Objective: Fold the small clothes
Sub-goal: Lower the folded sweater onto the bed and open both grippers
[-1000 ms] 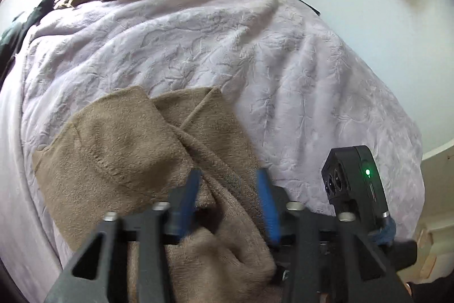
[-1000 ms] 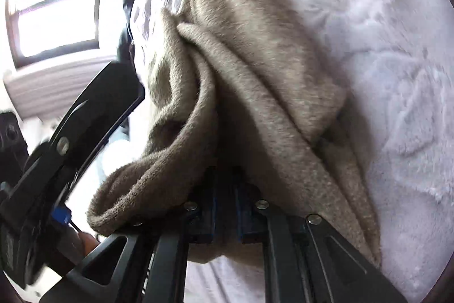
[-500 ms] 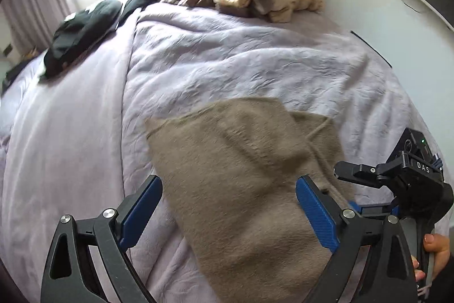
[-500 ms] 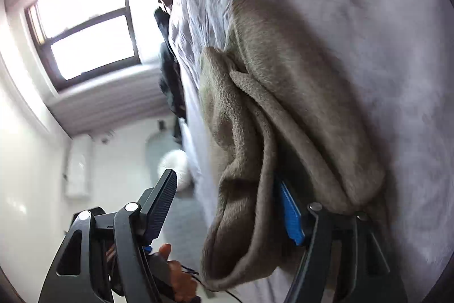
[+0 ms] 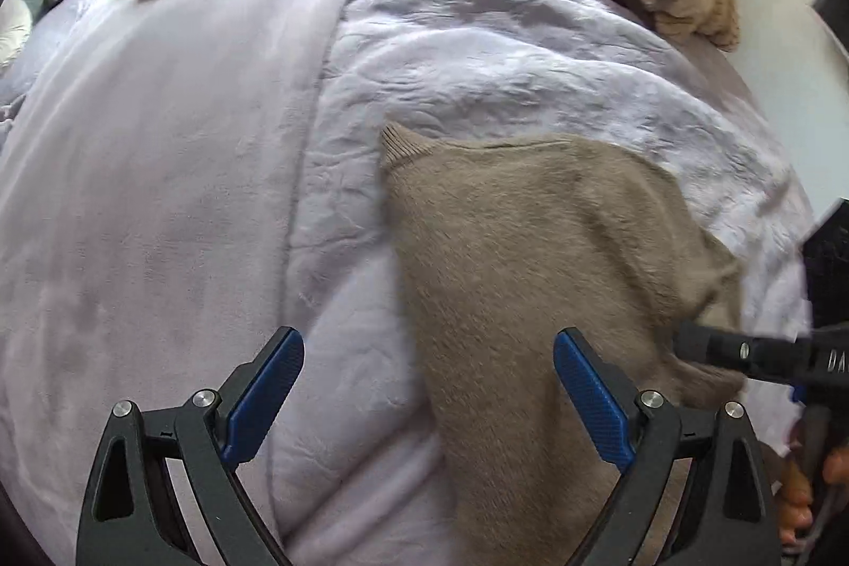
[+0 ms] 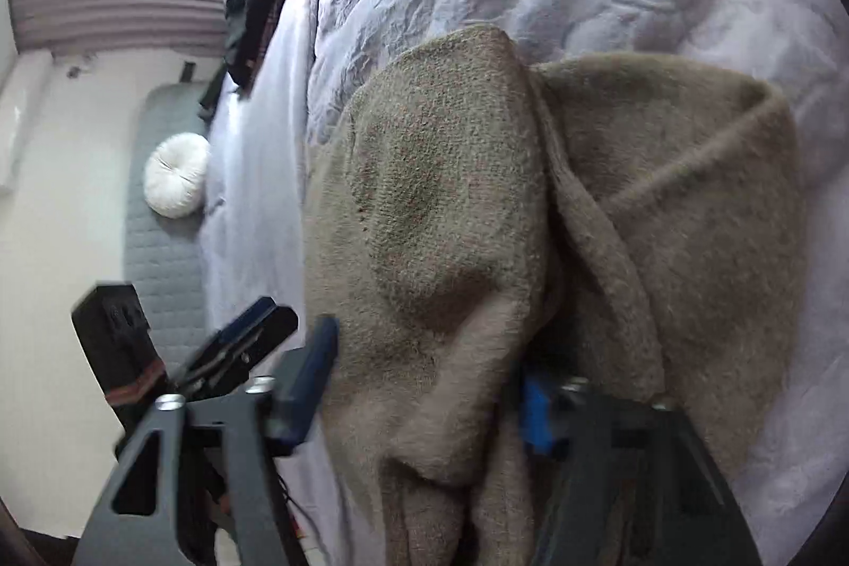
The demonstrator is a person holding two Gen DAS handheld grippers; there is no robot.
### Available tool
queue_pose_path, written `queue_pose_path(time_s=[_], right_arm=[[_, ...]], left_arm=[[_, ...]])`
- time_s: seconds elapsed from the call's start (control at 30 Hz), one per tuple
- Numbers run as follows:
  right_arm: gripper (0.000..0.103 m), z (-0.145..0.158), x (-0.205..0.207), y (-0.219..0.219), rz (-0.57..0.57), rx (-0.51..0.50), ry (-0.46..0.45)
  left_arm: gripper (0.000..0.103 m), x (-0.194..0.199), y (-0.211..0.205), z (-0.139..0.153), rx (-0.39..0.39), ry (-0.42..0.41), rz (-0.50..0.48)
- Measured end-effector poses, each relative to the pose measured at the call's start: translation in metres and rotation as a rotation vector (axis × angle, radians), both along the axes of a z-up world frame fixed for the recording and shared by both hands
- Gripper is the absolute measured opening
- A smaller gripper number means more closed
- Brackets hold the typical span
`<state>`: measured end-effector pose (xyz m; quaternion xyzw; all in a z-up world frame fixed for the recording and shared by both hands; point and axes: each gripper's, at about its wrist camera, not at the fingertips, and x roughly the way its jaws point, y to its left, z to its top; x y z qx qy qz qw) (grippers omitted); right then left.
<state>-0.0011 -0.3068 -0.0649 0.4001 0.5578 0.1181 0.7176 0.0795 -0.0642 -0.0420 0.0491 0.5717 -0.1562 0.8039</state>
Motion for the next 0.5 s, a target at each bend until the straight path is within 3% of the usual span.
queue_pose_path(time_s=[0.03,0.2,0.3,0.4,0.5], right_arm=[[0.016,0.009,-0.002,0.006,0.019,-0.084,-0.008],[0.015,0.061,-0.029,0.011,-0.049,-0.117,-0.187],[0.015,0.069,-0.056,0.003,-0.097,-0.144,-0.236],[0.015,0.061,-0.082,-0.012,-0.164,-0.178,-0.222],[0.015,0.030,-0.103,-0.030,-0.238,-0.187,-0.141]], left_arm=[[0.096,0.002,0.000,-0.001,0.021,-0.011,-0.001],[0.096,-0.004,-0.005,0.010,0.065,-0.067,-0.057],[0.096,-0.014,-0.013,0.012,0.073,-0.079,-0.104],[0.096,-0.019,-0.022,0.005,0.062,-0.050,-0.129],[0.096,-0.027,-0.031,-0.005,0.057,-0.026,-0.150]])
